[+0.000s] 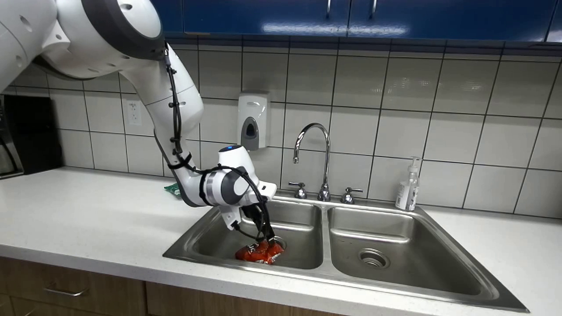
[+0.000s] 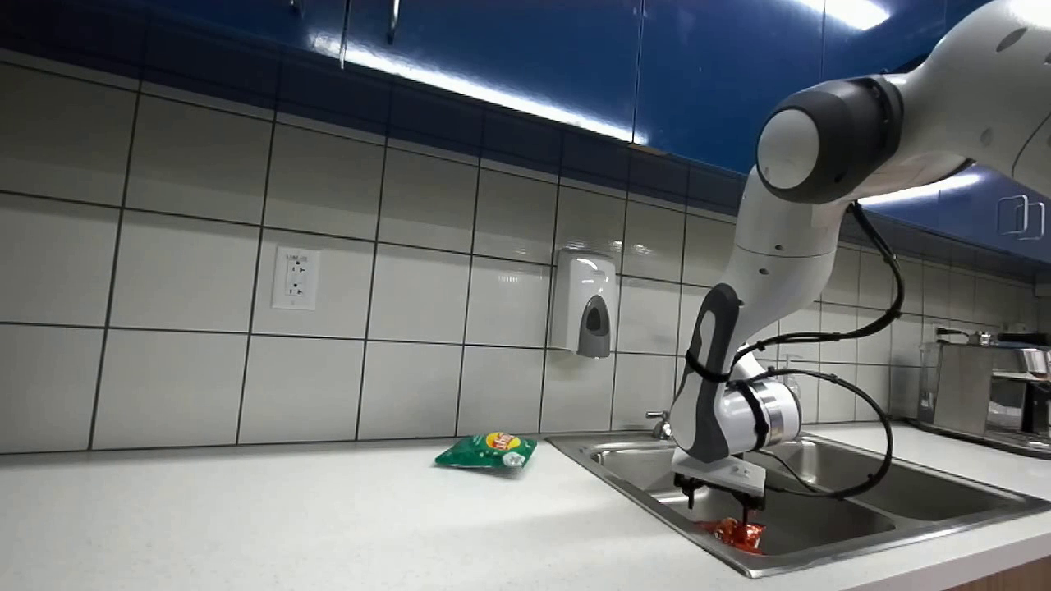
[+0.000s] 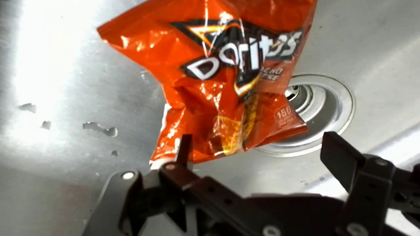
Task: Pick up the orange pack of snacks and put it in the sink
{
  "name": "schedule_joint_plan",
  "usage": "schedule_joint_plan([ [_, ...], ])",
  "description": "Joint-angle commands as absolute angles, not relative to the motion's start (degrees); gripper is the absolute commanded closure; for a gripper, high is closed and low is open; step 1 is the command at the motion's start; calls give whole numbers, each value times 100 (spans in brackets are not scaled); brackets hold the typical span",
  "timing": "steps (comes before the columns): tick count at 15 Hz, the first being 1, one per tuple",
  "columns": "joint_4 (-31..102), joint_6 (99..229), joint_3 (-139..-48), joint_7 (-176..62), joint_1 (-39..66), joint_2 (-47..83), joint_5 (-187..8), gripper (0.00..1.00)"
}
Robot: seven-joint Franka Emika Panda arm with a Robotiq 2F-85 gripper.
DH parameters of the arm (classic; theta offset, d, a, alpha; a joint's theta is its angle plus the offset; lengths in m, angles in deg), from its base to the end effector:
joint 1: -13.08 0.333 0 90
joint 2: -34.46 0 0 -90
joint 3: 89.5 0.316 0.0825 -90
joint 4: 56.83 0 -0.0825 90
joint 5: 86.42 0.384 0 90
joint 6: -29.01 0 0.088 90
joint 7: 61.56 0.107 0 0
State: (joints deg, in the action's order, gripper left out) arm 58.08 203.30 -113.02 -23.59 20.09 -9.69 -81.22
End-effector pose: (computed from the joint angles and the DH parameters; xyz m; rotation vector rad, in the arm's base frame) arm 0.5943 -0.1755 0.1297 2.6358 -1.2534 0.5491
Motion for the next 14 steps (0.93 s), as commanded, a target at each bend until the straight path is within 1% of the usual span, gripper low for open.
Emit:
schedule_joint_plan([
  [1, 6080, 20333, -11527, -2595, 2235, -578, -8008, 0],
  [6, 6479, 20305, -11705, -2629, 2497, 38, -8070, 0],
  [14, 7511, 20391, -11562, -3034, 2669, 1418, -8193, 0],
])
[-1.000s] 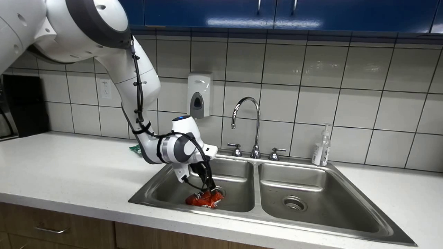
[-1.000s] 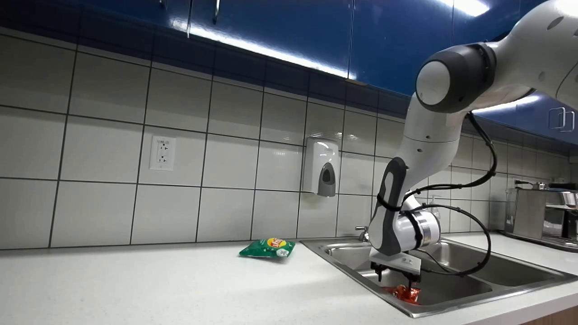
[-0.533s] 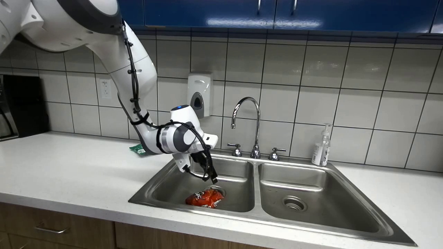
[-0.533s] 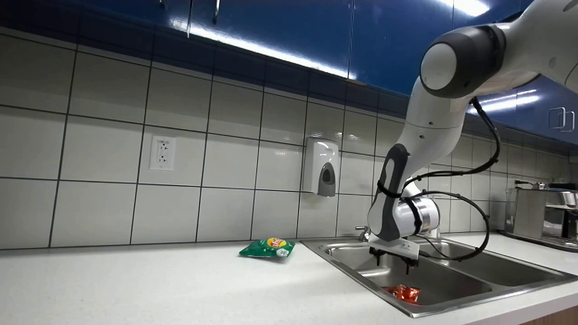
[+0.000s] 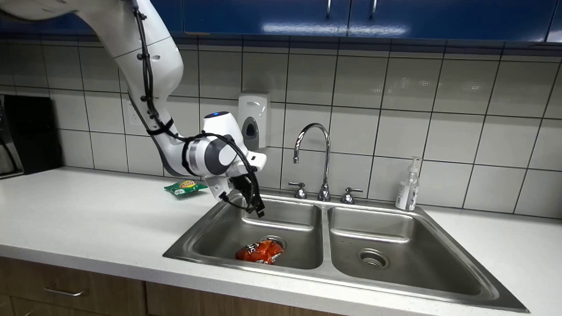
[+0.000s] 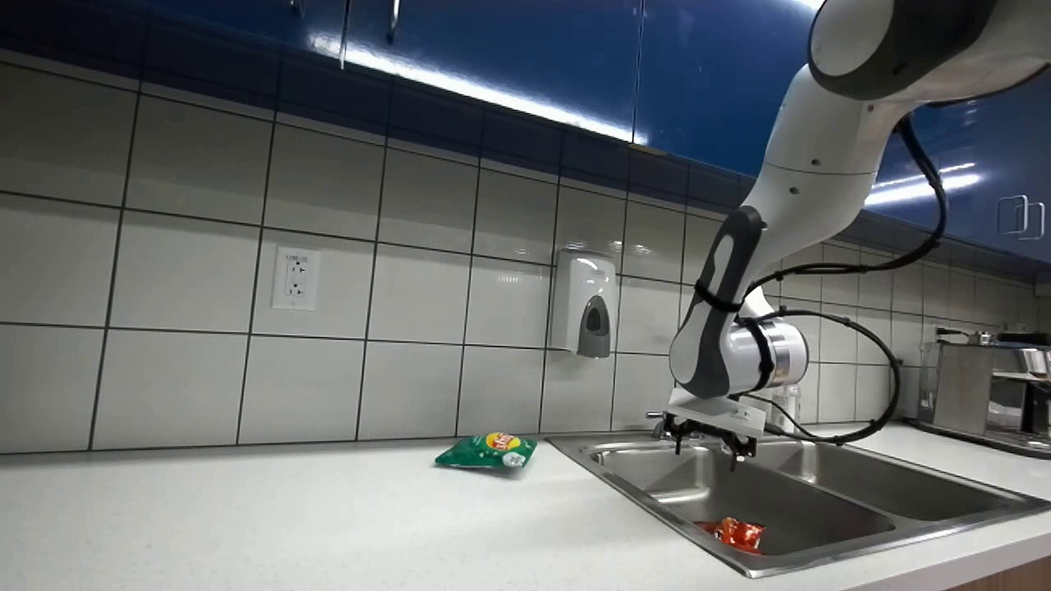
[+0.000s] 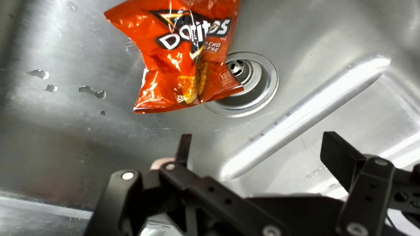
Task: Pick up the orange pack of snacks and put it in the sink
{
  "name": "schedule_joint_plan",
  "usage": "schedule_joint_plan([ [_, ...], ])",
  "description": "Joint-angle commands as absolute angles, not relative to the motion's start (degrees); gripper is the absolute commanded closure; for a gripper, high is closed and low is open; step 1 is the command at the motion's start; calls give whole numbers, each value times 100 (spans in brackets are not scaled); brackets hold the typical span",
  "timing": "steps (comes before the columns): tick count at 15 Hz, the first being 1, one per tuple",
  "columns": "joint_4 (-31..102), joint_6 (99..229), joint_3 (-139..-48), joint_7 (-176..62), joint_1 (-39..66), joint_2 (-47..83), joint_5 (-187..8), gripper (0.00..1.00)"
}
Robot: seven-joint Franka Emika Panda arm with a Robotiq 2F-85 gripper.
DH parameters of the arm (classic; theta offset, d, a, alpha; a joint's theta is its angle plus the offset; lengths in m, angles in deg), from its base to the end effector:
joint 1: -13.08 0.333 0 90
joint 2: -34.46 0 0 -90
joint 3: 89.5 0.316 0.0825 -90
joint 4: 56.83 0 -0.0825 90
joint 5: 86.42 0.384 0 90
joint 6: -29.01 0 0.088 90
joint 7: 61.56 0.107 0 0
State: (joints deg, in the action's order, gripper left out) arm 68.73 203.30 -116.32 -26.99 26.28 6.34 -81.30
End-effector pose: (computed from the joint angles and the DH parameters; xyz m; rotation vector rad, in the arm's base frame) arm 0.5751 -0.1407 0.2268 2.7172 -1.2057 0.6680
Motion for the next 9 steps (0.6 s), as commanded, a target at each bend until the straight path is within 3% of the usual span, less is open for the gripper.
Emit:
schedule_joint_plan([
  [1, 7661, 20397, -11524, -3108, 2677, 1629, -8212, 0],
  [9, 8752, 20277, -11077, -3891, 2706, 3230, -8147, 0],
])
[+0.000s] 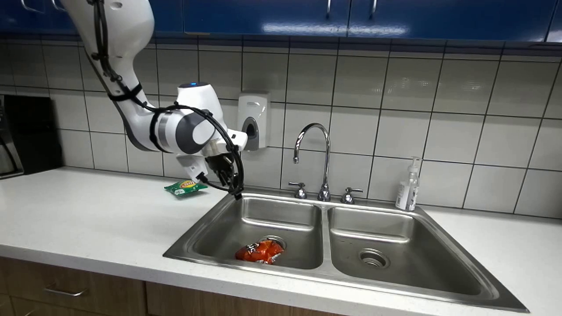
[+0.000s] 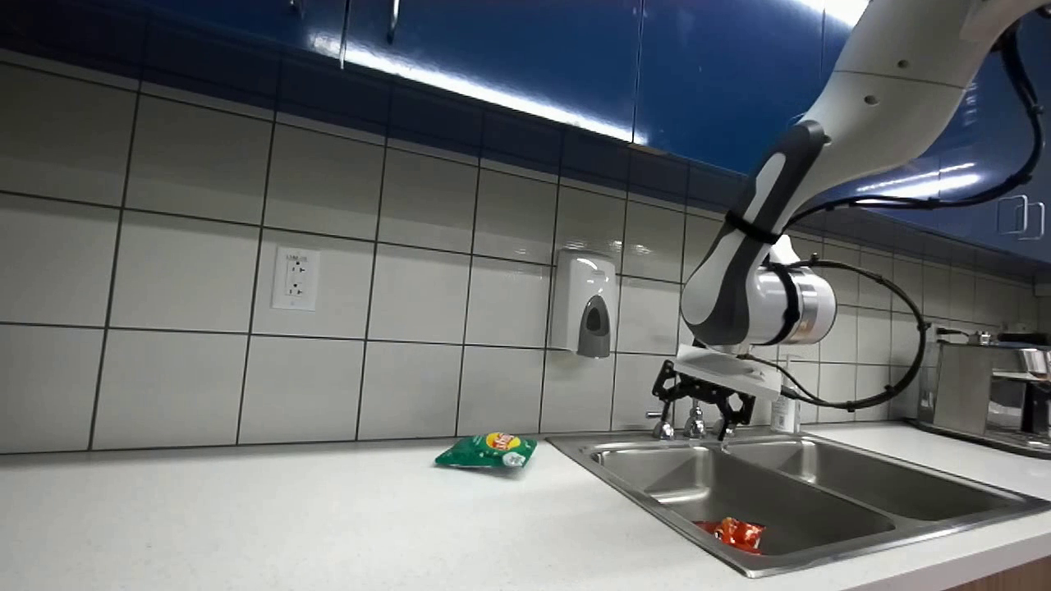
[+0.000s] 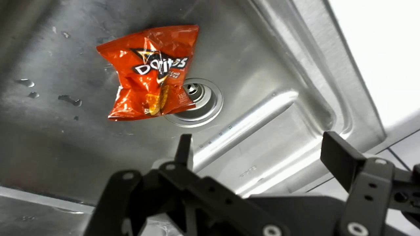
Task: Pick up the orange pack of snacks and put it in the sink
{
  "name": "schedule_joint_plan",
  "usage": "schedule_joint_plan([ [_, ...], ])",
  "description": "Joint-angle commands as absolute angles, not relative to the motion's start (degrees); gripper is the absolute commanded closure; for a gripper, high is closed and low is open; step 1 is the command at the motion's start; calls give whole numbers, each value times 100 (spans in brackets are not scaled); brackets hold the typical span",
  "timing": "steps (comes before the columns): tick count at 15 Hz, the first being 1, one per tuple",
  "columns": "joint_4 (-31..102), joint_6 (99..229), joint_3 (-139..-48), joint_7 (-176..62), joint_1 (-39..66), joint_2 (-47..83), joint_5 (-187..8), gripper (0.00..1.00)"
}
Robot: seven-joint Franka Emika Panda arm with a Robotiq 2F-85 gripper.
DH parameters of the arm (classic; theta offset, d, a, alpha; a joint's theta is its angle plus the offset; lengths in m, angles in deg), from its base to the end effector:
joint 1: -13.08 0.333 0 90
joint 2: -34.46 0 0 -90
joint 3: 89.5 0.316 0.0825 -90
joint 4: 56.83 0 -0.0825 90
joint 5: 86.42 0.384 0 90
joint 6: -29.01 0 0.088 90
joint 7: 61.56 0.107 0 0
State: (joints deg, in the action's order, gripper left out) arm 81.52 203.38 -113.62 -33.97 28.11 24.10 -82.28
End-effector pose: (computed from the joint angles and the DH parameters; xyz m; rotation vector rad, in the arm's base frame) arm 0.5266 -0.0895 0.2940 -2.8521 1.0201 -0.7205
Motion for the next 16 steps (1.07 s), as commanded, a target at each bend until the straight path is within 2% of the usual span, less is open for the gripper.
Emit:
schedule_joint_plan([
  [1, 8914, 20262, -11007, -4029, 2732, 3443, -8112, 0],
  [3, 9189, 20196, -10901, -4307, 2809, 3842, -8035, 0],
  [4, 9325, 20152, -10259, -4435, 2247, 4063, -8042, 0],
  [5, 9462, 20076, -10120, -4568, 2229, 4287, -7962, 0],
  [6, 9581, 20024, -10541, -4831, 2797, 4479, -7721, 0],
  [10, 9955, 19594, -10750, -5607, 3303, 5328, -7317, 0],
  [14, 10227, 19129, -10943, -6023, 3495, 6084, -7395, 0],
  [15, 9921, 19394, -10409, -5916, 3067, 5430, -7091, 0],
  [16, 9962, 19354, -10414, -5950, 3075, 5548, -7042, 0],
])
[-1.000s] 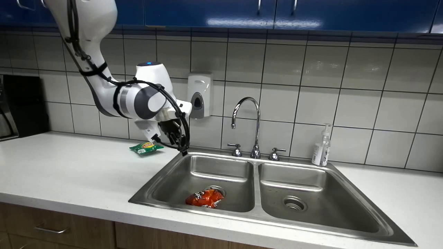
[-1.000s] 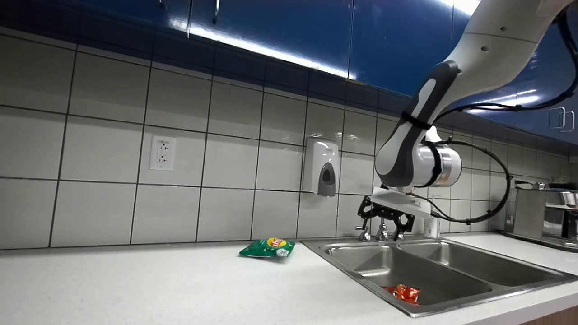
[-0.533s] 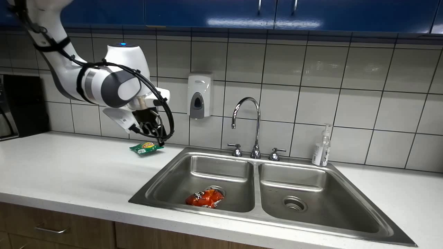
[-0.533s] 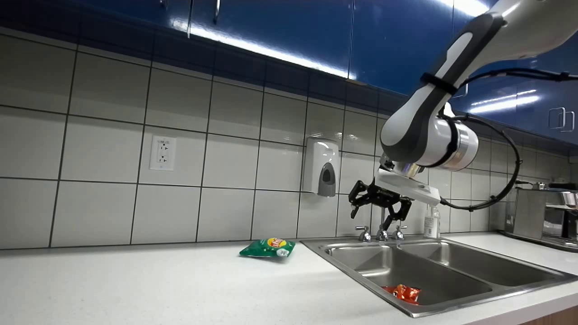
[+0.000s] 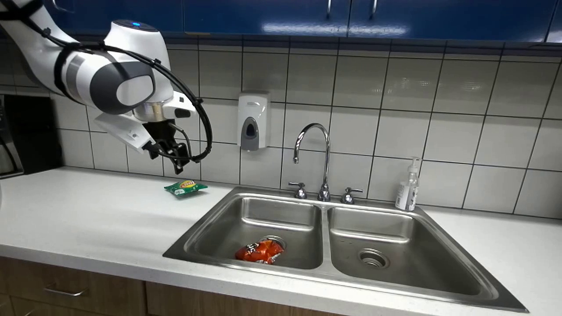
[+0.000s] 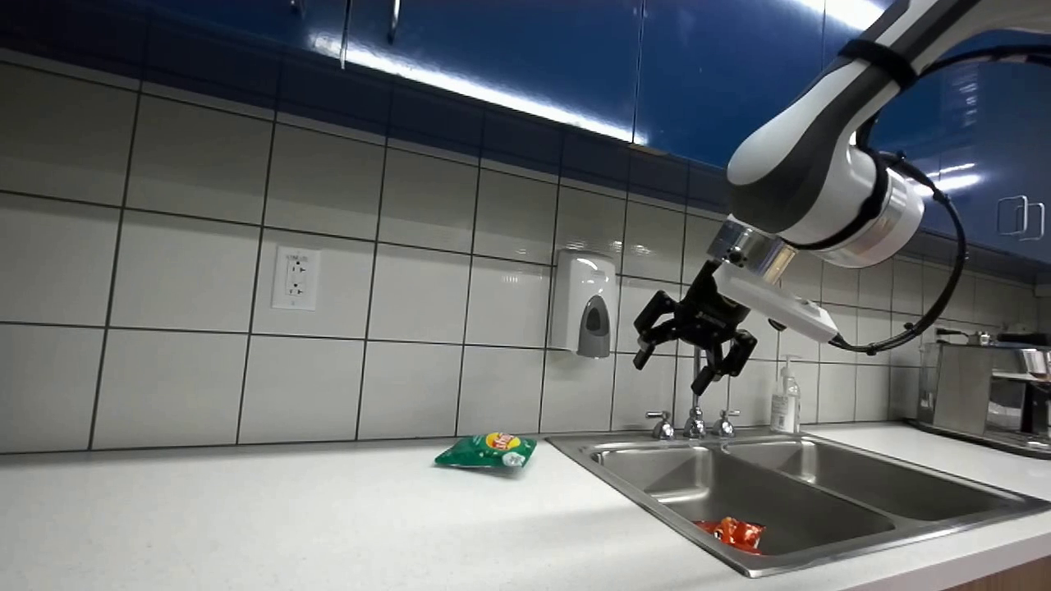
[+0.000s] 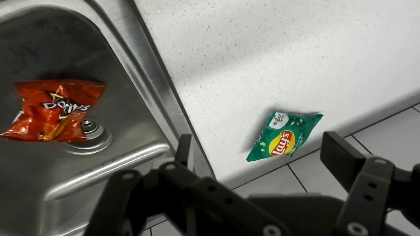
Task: Pick up the orange pack of snacks and put it in the sink
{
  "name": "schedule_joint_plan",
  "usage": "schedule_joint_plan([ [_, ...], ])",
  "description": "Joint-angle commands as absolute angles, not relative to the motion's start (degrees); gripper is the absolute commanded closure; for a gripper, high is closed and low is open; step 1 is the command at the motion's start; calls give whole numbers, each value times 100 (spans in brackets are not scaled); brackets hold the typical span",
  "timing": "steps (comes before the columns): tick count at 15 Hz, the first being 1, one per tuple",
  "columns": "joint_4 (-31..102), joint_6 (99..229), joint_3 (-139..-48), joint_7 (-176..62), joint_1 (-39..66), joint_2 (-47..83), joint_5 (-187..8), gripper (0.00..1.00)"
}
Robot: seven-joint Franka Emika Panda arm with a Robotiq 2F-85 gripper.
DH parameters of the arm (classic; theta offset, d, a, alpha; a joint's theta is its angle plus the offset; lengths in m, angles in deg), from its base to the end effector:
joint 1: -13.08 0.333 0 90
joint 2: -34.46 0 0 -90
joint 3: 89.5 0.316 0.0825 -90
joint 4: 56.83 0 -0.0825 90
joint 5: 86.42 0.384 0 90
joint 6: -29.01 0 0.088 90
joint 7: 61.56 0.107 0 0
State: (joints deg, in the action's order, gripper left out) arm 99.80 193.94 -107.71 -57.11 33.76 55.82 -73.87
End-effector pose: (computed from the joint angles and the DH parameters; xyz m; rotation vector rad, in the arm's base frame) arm 0.4203 0.0085 0.3833 -2.7900 0.3374 -0.6762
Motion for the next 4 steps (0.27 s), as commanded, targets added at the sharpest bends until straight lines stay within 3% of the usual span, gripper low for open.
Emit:
schedule_joint_plan([
  [1, 9963, 19355, -10355, -5942, 3021, 5556, -6993, 0],
  [4, 9958, 19368, -10240, -5930, 2947, 5446, -6962, 0],
])
